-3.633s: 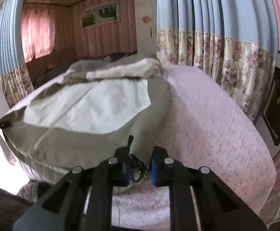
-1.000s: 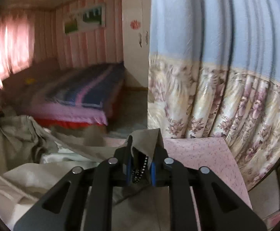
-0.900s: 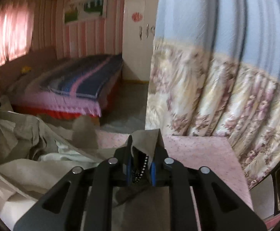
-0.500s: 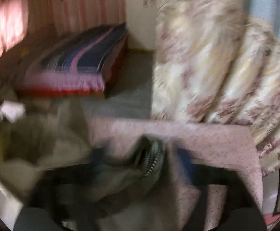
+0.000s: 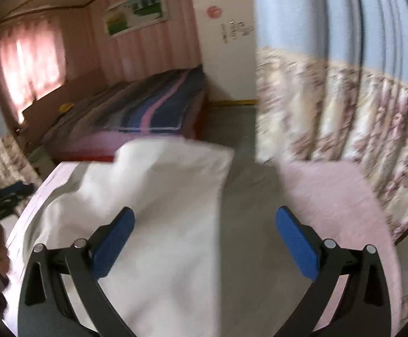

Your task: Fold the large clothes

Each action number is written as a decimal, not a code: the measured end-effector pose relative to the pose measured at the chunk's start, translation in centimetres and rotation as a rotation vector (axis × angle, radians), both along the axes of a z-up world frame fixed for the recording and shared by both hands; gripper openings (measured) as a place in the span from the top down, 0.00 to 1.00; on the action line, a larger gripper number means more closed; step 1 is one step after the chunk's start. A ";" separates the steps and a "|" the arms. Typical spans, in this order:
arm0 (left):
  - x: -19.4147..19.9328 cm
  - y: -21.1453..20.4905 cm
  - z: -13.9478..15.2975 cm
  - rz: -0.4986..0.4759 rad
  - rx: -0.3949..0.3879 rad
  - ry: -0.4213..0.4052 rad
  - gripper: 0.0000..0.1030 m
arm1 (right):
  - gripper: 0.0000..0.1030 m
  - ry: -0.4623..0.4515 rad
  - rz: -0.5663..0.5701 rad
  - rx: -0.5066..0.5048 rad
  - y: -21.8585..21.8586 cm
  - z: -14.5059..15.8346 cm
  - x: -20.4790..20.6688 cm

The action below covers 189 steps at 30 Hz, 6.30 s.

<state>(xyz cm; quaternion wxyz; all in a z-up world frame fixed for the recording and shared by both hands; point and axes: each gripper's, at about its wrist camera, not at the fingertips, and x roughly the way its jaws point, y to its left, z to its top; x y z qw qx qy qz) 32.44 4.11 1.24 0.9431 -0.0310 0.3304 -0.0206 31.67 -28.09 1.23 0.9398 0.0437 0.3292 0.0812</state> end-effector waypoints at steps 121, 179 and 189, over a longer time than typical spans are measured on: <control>-3.2 -2.3 -5.9 -0.056 -0.173 0.104 0.03 | 0.93 0.011 0.106 0.063 7.9 4.1 -3.2; -7.8 -2.1 -7.9 0.116 -0.113 0.133 0.03 | 0.06 -0.184 -0.095 -0.039 0.0 2.2 -7.2; -10.2 -3.4 -8.0 0.087 -0.134 0.083 0.50 | 0.06 -0.171 0.087 0.007 5.7 0.8 -7.0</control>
